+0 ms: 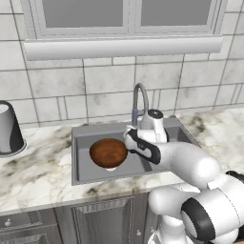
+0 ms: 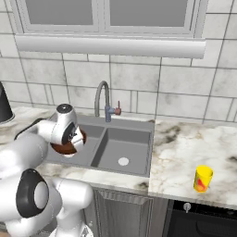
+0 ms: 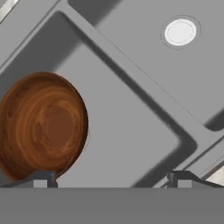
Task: Place the bowl in the left basin and the cup in the right basin of the sink.
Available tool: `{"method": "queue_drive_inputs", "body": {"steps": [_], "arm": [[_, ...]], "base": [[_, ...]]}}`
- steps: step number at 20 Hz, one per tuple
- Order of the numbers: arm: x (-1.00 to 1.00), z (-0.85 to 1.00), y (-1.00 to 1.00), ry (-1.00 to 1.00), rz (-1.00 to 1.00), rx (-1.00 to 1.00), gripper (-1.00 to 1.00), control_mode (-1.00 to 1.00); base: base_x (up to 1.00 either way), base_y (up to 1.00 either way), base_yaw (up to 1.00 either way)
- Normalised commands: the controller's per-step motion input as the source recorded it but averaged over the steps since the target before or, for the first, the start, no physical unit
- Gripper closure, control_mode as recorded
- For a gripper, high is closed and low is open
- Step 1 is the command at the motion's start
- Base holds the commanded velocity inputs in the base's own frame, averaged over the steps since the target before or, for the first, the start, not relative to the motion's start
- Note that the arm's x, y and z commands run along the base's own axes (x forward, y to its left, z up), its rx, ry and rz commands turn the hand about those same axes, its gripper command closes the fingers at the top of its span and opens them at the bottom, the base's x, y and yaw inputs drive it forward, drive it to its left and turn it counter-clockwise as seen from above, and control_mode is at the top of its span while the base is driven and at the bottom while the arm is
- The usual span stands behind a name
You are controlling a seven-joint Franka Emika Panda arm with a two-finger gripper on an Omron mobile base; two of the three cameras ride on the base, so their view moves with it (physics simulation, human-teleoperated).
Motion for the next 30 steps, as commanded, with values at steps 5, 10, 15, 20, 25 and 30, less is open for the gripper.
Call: {"method": "queue_drive_inputs", "body": {"steps": [5,10,15,20,25,30], "arm": [[-0.2,0.23,-0.47,0.0,0.15,-0.08,-1.0,-1.0],[-0.13,0.17,-0.44,0.0,0.14,-0.09,-1.0,-1.0],[0.0,0.08,-0.42,0.0,0.12,-0.09,-1.0,-1.0],[0.0,0.0,-0.47,0.0,0.11,-0.09,-1.0,-1.0],[0.0,0.0,-0.5,0.0,0.12,-0.1,-1.0,-1.0],[0.0,0.15,-0.46,0.0,0.08,-0.07,-1.0,-1.0]], "base": [[0.0,0.0,0.0],[0.0,0.0,0.0],[0.0,0.0,0.0],[0.0,0.0,0.0],[0.0,0.0,0.0],[0.0,0.0,0.0]]}}
